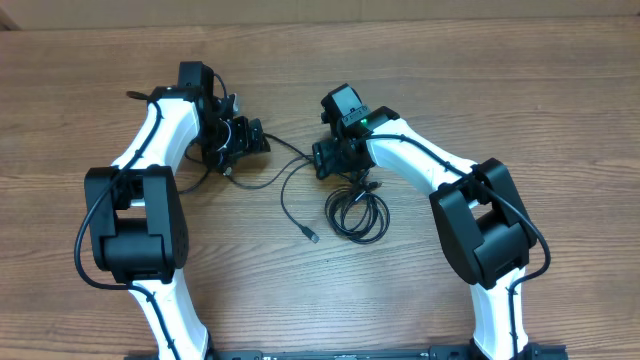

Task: Untangle cables
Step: 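Release the cables and lift both grippers away from the coil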

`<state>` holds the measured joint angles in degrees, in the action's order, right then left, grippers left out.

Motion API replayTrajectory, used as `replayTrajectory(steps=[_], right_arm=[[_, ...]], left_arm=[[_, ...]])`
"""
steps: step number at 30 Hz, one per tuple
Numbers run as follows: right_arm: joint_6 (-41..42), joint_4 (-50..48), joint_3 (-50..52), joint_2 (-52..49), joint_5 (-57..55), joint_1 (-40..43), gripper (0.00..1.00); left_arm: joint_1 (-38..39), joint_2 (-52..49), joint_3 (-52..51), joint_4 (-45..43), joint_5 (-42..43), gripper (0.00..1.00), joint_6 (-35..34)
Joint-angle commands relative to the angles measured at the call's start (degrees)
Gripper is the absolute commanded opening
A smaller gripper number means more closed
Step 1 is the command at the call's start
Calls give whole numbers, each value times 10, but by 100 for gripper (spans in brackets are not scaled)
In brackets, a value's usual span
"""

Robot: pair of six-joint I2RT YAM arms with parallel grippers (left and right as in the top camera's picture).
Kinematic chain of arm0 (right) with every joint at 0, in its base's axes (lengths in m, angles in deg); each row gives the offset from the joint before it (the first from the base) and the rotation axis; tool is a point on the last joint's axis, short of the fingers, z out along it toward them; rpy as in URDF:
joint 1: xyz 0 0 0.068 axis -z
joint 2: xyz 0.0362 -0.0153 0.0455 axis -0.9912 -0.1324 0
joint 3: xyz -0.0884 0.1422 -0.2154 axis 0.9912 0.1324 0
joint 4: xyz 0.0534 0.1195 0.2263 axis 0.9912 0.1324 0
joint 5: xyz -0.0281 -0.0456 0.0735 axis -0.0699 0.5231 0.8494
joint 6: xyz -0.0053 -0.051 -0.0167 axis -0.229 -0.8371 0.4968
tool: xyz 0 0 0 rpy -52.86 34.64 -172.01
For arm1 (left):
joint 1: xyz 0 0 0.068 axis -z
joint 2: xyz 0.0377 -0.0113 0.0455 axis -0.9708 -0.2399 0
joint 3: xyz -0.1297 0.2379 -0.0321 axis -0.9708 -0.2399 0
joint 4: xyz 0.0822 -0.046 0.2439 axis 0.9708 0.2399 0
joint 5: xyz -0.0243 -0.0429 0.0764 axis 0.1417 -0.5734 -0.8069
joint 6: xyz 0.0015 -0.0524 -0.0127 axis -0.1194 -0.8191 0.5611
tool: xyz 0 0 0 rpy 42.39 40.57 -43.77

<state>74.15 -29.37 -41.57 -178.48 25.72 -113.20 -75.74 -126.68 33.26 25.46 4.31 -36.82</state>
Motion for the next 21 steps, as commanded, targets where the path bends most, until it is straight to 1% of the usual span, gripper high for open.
replayTrajectory(steps=[1, 3, 4, 6, 7, 8, 9, 10, 11, 13, 15, 18, 19, 21], right_arm=[[-10, 0, 2, 0, 2, 2, 78], [-10, 6, -5, 3, 1, 2, 79], [0, 18, -15, 8, 1, 5, 79], [34, 46, -39, 22, 1, 16, 78], [52, 71, -57, 39, 1, 27, 78], [60, 84, -65, 49, 1, 33, 79], [79, 109, -76, 68, 1, 49, 83], [85, 122, -76, 81, 1, 61, 88], [87, 134, -76, 88, 1, 72, 100], [87, 165, -76, 92, -10, 103, 100], [87, 184, -66, 91, -22, 136, 100], [87, 188, -59, 91, -23, 172, 100], [87, 187, -59, 91, -23, 183, 100], [87, 187, -59, 91, -23, 195, 100]], left_arm=[[4, 3, 12, 0, 0, 86, -3], [7, 3, 12, -3, 45, 85, 43], [11, 3, 12, -6, 90, 84, 80], [18, 3, 12, -7, 114, 84, 94], [25, 3, 12, -8, 109, 80, 94], [28, 3, 12, -8, 103, 74, 94], [38, 3, 12, -6, 83, 55, 94], [44, 3, 12, -5, 72, 45, 93], [53, 3, 12, -3, 54, 40, 90], [77, 1, 12, 2, -17, 40, 59], [104, -2, 12, 19, -73, 44, 37], [134, -2, 11, 46, -77, 49, 35], [150, -2, 11, 67, -82, 52, 31], [172, -2, 7, 88, -113, 55, 8]])
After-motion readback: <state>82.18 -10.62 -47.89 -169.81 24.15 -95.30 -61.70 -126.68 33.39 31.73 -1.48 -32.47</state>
